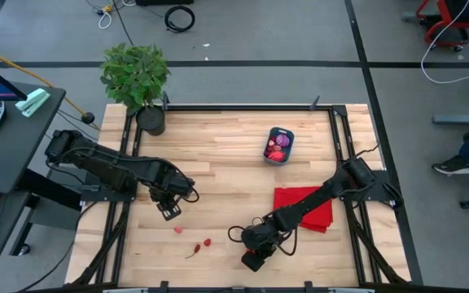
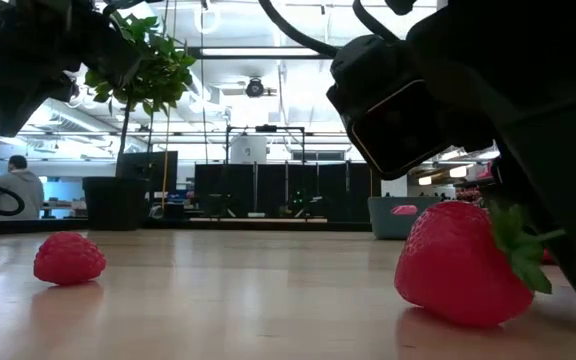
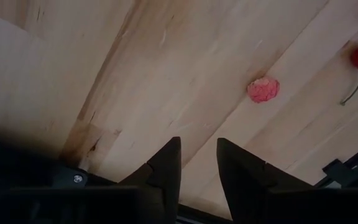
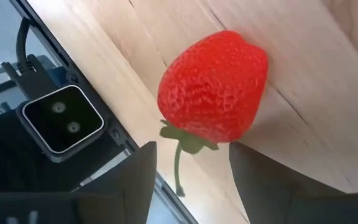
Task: Pick and placing Produce into tupperware
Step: Put the strawberry into the bin
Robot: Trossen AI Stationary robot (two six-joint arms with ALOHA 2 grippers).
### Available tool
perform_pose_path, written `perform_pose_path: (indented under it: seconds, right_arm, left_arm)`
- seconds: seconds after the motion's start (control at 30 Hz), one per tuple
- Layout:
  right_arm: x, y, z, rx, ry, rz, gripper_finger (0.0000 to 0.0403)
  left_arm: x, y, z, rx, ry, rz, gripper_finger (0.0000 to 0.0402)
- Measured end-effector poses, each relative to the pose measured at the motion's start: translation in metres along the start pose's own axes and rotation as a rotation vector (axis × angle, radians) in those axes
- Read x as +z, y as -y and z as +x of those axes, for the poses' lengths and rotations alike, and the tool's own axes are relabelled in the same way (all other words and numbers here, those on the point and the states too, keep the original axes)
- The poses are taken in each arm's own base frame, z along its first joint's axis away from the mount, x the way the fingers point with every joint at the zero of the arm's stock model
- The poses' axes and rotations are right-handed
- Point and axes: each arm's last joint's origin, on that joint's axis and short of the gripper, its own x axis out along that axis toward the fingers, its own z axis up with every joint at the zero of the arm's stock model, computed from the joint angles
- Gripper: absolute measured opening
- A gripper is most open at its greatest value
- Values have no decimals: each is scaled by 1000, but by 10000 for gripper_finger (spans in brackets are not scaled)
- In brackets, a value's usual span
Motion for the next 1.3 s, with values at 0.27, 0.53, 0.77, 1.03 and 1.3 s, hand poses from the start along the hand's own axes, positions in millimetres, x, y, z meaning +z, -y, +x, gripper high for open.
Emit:
perform_pose_path:
  seconds: [0.27, 0.53, 0.77, 1.03, 1.3]
  right_arm:
    - [0, 1, 0, -8, -4, 5, 204]
    - [1, 2, 0, -21, 22, 9, 127]
    - [2, 2, 0, -19, 26, 3, 46]
    - [3, 2, -1, -24, 53, -10, 8]
    - [10, -6, -25, 0, 142, -7, 4]
  left_arm:
    - [0, 0, 0, 0, 1, -3, 107]
    - [0, 0, 0, -2, 2, -7, 107]
    - [1, 1, 0, -7, 6, -10, 107]
    - [1, 1, 0, -12, 11, -31, 107]
    - [1, 1, 0, -15, 13, -35, 107]
